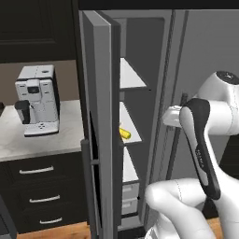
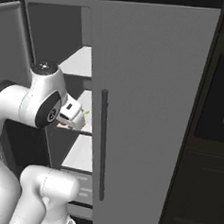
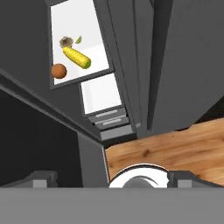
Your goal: Take the lemon wedge and mushroom from the highest rack and move them to the second highest rack where the corn and tangerine are located, to maximize freezer space. Close the freezer door after rearranging.
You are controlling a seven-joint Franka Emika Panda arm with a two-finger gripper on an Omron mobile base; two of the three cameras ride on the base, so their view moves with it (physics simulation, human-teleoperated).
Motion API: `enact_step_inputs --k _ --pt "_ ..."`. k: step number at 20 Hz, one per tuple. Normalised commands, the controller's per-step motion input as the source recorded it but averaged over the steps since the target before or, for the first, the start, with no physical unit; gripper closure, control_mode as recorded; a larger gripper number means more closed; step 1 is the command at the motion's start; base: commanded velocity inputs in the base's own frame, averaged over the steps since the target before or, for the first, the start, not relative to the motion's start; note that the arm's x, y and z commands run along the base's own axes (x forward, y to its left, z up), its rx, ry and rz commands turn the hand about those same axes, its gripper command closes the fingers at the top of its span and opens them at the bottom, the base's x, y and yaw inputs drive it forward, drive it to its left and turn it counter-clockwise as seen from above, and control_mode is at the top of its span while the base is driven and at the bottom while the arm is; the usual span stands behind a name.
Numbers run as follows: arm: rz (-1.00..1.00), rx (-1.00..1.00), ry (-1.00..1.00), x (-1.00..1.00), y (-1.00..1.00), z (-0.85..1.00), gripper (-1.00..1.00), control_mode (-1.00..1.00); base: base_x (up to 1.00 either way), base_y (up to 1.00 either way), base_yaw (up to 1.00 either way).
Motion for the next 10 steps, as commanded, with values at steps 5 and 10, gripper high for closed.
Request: enact_step_inputs --k 5,10 --pt "0.0 0.0 0.0 0.0 0.0 0.0 -1.0 1.0 -0.73 0.02 0.0" --pt "0.0 -0.08 -0.05 -0.13 0.47 0.22 -1.0 -1.0 -0.05 0.04 0.0"
